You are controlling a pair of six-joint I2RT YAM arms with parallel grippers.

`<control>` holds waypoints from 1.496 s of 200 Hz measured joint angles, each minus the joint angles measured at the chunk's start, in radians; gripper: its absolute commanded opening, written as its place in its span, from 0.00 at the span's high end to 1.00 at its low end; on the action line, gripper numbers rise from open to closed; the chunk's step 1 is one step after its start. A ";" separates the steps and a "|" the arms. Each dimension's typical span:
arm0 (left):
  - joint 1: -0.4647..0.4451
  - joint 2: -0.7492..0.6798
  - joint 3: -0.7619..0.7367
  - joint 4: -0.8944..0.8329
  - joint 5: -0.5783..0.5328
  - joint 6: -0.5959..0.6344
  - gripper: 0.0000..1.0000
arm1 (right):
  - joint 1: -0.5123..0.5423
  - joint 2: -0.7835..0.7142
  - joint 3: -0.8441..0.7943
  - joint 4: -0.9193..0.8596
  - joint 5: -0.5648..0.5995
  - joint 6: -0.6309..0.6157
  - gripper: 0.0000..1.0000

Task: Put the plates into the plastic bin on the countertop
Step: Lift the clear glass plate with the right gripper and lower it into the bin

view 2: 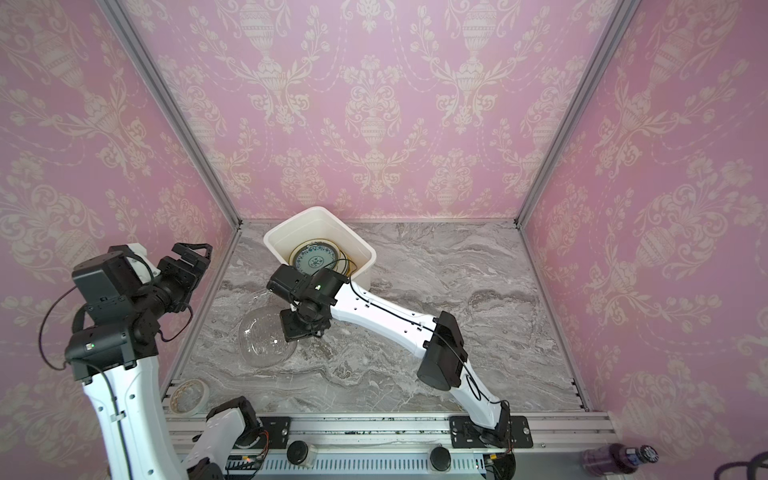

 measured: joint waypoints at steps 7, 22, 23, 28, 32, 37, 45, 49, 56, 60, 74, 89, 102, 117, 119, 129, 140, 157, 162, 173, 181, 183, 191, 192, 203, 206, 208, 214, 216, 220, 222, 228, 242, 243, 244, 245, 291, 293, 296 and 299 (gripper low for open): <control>-0.021 0.004 0.009 0.005 0.005 0.024 0.01 | -0.005 -0.021 -0.002 -0.003 0.002 0.001 1.00; -0.072 0.028 0.043 0.005 0.005 0.085 0.01 | -0.023 -0.073 -0.022 -0.006 0.003 0.002 1.00; -0.074 0.030 0.045 0.005 0.005 0.089 0.01 | -0.024 -0.076 -0.023 -0.006 0.003 0.003 1.00; -0.093 0.042 0.060 0.004 0.002 0.111 0.01 | -0.032 -0.093 -0.034 -0.006 0.004 0.005 1.00; -0.110 0.052 0.073 0.005 0.000 0.130 0.01 | -0.040 -0.106 -0.043 -0.006 0.004 0.006 1.00; -0.128 0.063 0.087 0.005 -0.005 0.151 0.01 | -0.049 -0.121 -0.053 -0.006 0.004 0.010 1.00; -0.157 0.085 0.109 0.008 -0.010 0.184 0.01 | -0.065 -0.140 -0.066 -0.007 0.003 0.014 1.00; -0.169 0.093 0.117 0.011 -0.013 0.198 0.01 | -0.072 -0.146 -0.070 -0.008 0.003 0.018 1.00; -0.190 0.109 0.127 0.017 -0.015 0.224 0.01 | -0.087 -0.156 -0.073 -0.011 0.003 0.026 1.00; -0.203 0.117 0.130 0.023 -0.019 0.238 0.01 | -0.098 -0.161 -0.074 -0.011 0.002 0.029 1.00; -0.241 0.140 0.137 0.038 -0.035 0.283 0.01 | -0.129 -0.168 -0.074 -0.014 0.000 0.037 1.00; -0.289 0.167 0.153 0.050 -0.055 0.335 0.01 | -0.164 -0.169 -0.073 -0.018 0.000 0.047 1.00; -0.336 0.191 0.171 0.063 -0.072 0.388 0.01 | -0.195 -0.169 -0.069 -0.026 -0.001 0.055 1.00; -0.387 0.210 0.187 0.076 -0.091 0.447 0.01 | -0.233 -0.169 -0.054 -0.035 -0.008 0.064 1.00; -0.393 0.212 0.188 0.079 -0.093 0.457 0.01 | -0.239 -0.169 -0.051 -0.035 -0.009 0.066 1.00; -0.422 0.220 0.193 0.089 -0.109 0.494 0.01 | -0.266 -0.169 -0.035 -0.035 -0.015 0.078 1.00; -0.450 0.226 0.194 0.095 -0.121 0.538 0.01 | -0.291 -0.169 -0.019 -0.034 -0.023 0.089 1.00; -0.486 0.231 0.194 0.101 -0.143 0.597 0.01 | -0.330 -0.166 0.006 -0.031 -0.034 0.111 1.00; -0.499 0.233 0.194 0.100 -0.152 0.617 0.01 | -0.340 -0.163 0.015 -0.031 -0.037 0.117 1.00; -0.524 0.233 0.194 0.098 -0.171 0.659 0.01 | -0.358 -0.150 0.043 -0.031 -0.043 0.134 1.00; -0.541 0.233 0.194 0.098 -0.187 0.687 0.01 | -0.368 -0.135 0.064 -0.026 -0.046 0.147 1.00; -0.545 0.233 0.194 0.098 -0.192 0.694 0.01 | -0.370 -0.131 0.070 -0.024 -0.046 0.151 1.00; -0.558 0.233 0.193 0.098 -0.205 0.721 0.01 | -0.377 -0.114 0.085 -0.011 -0.050 0.169 1.00; -0.560 0.232 0.193 0.099 -0.208 0.726 0.01 | -0.378 -0.113 0.086 -0.010 -0.051 0.171 1.00; -0.576 0.225 0.182 0.109 -0.223 0.762 0.01 | -0.384 -0.092 0.093 0.015 -0.053 0.211 1.00; -0.579 0.222 0.178 0.111 -0.226 0.771 0.01 | -0.385 -0.087 0.093 0.021 -0.053 0.220 1.00; -0.581 0.220 0.174 0.114 -0.229 0.777 0.01 | -0.386 -0.083 0.093 0.025 -0.052 0.231 1.00; -0.585 0.211 0.161 0.122 -0.236 0.794 0.01 | -0.388 -0.070 0.093 0.039 -0.052 0.260 1.00; -0.586 0.207 0.155 0.126 -0.238 0.799 0.01 | -0.388 -0.068 0.093 0.042 -0.052 0.268 1.00; -0.590 0.200 0.145 0.130 -0.243 0.809 0.01 | -0.388 -0.060 0.093 0.053 -0.052 0.287 1.00; -0.590 0.196 0.139 0.134 -0.244 0.814 0.01 | -0.388 -0.055 0.093 0.058 -0.052 0.300 1.00; -0.591 0.186 0.124 0.141 -0.249 0.827 0.01 | -0.388 -0.043 0.092 0.076 -0.050 0.335 1.00; -0.595 0.169 0.099 0.154 -0.263 0.849 0.01 | -0.388 -0.020 0.089 0.117 -0.047 0.412 1.00; -0.595 0.169 0.097 0.156 -0.265 0.851 0.01 | -0.388 -0.018 0.088 0.121 -0.045 0.418 1.00; -0.595 0.168 0.097 0.156 -0.266 0.851 0.01 | -0.388 -0.018 0.088 0.122 -0.044 0.421 1.00; -0.595 0.168 0.096 0.157 -0.267 0.852 0.01 | -0.388 -0.015 0.088 0.127 -0.043 0.427 1.00; -0.595 0.166 0.045 0.223 -0.298 0.870 0.01 | -0.385 0.071 0.094 0.242 -0.001 0.639 1.00; -0.595 0.166 0.043 0.226 -0.300 0.870 0.01 | -0.385 0.077 0.095 0.246 0.000 0.647 1.00; -0.595 0.166 0.037 0.231 -0.303 0.869 0.01 | -0.385 0.082 0.095 0.252 0.004 0.657 1.00; -0.595 0.166 0.033 0.235 -0.306 0.869 0.01 | -0.383 0.089 0.095 0.257 0.005 0.665 1.00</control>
